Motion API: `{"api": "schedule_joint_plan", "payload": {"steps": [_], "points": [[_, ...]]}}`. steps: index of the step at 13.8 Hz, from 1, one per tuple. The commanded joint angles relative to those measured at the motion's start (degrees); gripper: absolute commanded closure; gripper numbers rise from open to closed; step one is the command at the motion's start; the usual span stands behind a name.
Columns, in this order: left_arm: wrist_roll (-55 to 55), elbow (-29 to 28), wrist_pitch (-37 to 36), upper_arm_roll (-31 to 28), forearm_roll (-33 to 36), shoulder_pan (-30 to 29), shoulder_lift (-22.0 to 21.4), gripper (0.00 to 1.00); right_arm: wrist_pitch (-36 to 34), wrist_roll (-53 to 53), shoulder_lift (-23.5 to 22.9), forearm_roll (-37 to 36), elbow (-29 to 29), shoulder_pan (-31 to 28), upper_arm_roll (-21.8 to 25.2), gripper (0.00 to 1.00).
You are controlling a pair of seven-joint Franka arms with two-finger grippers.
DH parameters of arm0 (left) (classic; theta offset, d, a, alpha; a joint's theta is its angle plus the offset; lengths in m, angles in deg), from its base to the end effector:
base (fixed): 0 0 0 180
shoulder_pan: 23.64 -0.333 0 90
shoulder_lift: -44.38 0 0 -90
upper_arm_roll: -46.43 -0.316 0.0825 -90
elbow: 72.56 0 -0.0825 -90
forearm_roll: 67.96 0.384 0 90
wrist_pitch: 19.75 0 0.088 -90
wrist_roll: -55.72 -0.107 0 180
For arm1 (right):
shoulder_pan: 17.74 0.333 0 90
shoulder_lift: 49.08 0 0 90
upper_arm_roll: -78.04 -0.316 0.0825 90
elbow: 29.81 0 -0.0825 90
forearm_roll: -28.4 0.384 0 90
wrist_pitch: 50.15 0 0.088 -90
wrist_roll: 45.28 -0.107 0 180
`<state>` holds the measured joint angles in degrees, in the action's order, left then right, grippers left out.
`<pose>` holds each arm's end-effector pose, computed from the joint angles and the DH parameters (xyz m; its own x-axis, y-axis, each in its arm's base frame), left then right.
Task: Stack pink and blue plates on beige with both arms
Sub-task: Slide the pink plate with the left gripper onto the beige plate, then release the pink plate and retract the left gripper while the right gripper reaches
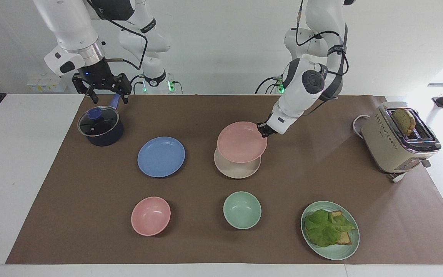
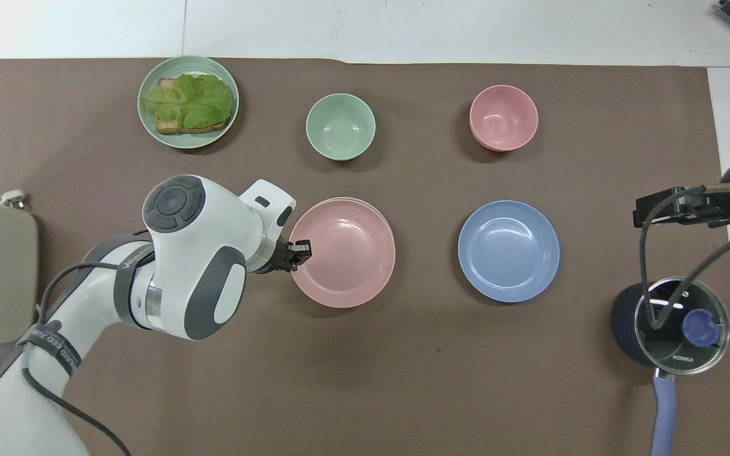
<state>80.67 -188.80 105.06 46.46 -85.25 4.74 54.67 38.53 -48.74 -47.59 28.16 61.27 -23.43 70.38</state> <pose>0.5058 -0.2863 0.3587 0.9840 0.1005 -0.1468 0.1284 -0.9723 0.1952 0.5437 0.0192 0.6278 0.9995 -0.0262 -0.0156 -0.0261 -0.9996 0.0086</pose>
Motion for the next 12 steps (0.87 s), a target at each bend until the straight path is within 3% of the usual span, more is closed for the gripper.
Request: {"api": "schedule_joint_plan", "payload": {"steps": [1,5,12], "points": [[-1.0,0.0,0.4,-1.1,-1.2,1.0,-0.6,0.0,0.5,1.3,1.3,1.0,1.6,-0.9,-0.3,0.0],[-4.0,2.1,-2.5,-2.0,-0.4,-1.8,-2.2,0.0,0.8,1.3,1.3,1.0,1.6,-0.9,-0.2,0.0],[-18.6,28.0,-36.3,-2.0,13.0,-18.5,-4.9,0.0,9.3,1.1,1.9,1.0,7.5,-0.9,-0.2,0.0]]}}
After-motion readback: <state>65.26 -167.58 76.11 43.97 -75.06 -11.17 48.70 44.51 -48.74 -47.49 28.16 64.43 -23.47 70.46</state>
